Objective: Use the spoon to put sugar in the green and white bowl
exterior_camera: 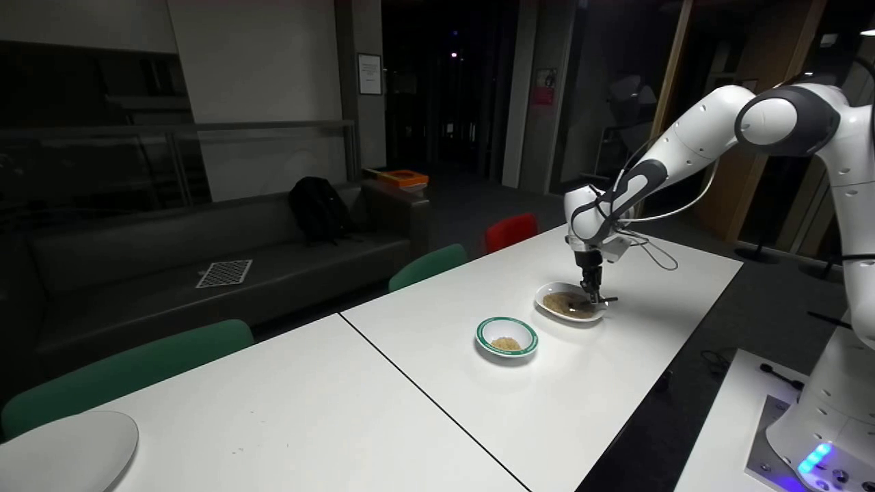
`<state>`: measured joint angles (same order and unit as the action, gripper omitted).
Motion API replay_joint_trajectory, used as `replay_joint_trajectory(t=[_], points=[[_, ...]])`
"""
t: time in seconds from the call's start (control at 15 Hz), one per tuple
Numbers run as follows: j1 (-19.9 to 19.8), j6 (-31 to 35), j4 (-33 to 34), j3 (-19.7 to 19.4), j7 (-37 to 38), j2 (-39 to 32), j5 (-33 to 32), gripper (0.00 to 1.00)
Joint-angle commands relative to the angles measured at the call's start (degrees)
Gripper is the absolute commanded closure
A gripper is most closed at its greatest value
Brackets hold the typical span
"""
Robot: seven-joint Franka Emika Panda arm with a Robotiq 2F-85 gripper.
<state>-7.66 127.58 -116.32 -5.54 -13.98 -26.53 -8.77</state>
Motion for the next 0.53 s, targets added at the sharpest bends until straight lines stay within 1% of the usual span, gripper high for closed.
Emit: replay_joint_trajectory(t=[0.0,0.47], points=[[-1.6,3.9,-2.2,1.4,-2.1,1.3,2.6,0.97],[-1.5,5.7,-3.4,1.2,-2.5,2.0,2.5,0.97]])
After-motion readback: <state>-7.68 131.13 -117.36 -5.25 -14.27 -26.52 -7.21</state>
